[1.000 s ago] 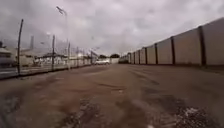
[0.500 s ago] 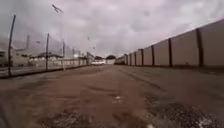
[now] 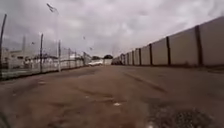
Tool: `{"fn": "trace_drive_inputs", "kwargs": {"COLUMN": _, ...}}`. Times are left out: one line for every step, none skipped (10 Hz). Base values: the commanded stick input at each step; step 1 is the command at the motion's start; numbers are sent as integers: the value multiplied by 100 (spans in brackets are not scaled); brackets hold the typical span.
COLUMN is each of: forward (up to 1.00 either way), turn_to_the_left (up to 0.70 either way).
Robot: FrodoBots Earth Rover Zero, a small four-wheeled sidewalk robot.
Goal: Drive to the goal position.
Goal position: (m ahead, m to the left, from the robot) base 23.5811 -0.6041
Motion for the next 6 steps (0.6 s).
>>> {"fn": "trace_drive_inputs", "kwargs": {"forward": 60, "turn_to_the_left": -6}}
{"fn": "trace_drive_inputs", "kwargs": {"forward": 60, "turn_to_the_left": -1}}
{"fn": "trace_drive_inputs", "kwargs": {"forward": 60, "turn_to_the_left": -1}}
{"fn": "trace_drive_inputs", "kwargs": {"forward": 60, "turn_to_the_left": 0}}
{"fn": "trace_drive_inputs", "kwargs": {"forward": 60, "turn_to_the_left": -1}}
{"fn": "trace_drive_inputs", "kwargs": {"forward": 60, "turn_to_the_left": -7}}
